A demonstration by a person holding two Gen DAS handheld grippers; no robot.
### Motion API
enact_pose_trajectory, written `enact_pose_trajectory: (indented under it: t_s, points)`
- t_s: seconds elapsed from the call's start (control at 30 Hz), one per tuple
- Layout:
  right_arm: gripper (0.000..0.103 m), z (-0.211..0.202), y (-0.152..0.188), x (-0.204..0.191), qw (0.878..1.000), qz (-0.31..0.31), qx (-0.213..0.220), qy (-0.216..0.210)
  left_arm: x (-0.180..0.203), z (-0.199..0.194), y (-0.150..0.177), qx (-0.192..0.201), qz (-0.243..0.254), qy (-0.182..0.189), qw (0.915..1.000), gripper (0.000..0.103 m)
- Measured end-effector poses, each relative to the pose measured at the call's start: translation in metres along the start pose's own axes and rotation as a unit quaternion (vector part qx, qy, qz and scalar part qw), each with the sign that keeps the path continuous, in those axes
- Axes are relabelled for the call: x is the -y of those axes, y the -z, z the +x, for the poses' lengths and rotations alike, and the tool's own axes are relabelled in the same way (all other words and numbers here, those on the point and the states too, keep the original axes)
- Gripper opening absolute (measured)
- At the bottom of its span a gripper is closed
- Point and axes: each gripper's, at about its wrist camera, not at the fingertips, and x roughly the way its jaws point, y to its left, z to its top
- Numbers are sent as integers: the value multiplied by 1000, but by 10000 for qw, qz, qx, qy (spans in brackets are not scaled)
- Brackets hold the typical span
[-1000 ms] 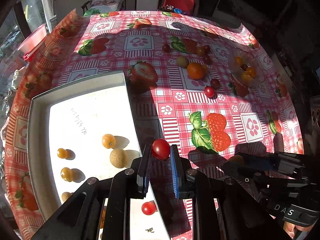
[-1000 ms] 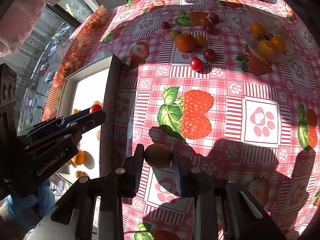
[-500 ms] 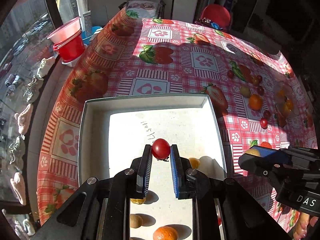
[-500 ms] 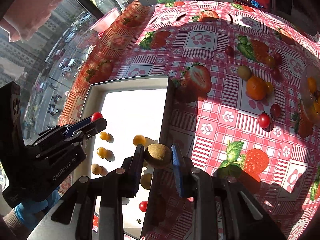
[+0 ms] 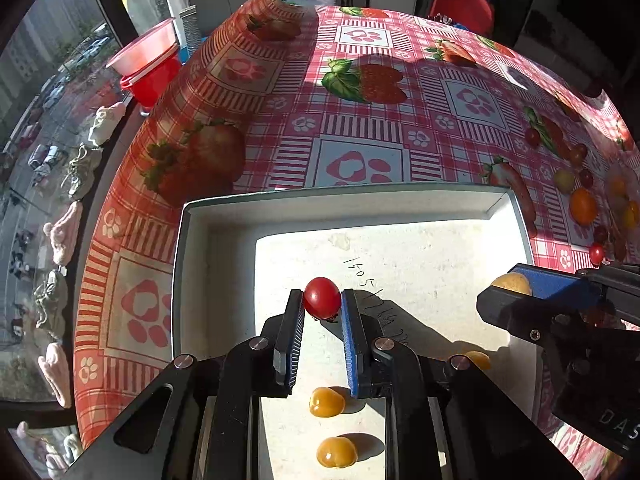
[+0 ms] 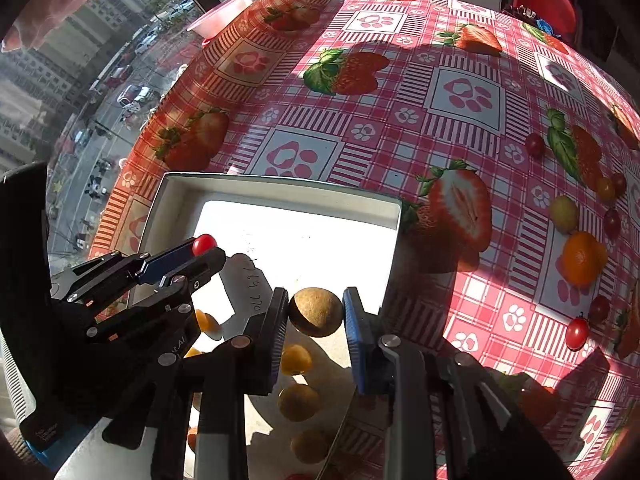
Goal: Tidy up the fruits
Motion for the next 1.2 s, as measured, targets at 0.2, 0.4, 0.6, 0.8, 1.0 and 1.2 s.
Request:
enact_pose_trajectory:
  t_s: [0.2, 0.4, 0.6, 0.8, 1.0, 1.2]
  points:
    - [31, 21, -4, -6, 9994, -235, -207, 167, 0, 7, 4, -96, 39, -42, 9999, 20]
    - [31, 27, -3, -8, 9990, -301, -303, 112, -1, 6, 4, -101, 90, -287, 9995, 51]
    - [77, -5, -1, -3, 9995, -86, 80, -302, -8, 1, 7, -157, 27, -328, 9993, 66]
    - [82, -25, 15, -10, 9999, -72, 103, -8, 4, -11, 18, -251, 169, -380, 9988, 66]
    - [88, -38, 44, 9, 9995, 300, -87, 88, 17, -26, 41, -335, 216, -323, 9987, 103]
    - [103, -37, 69, 17, 9980, 468, -324, 280, 31, -31, 60, -680, 355, -379, 9963, 103]
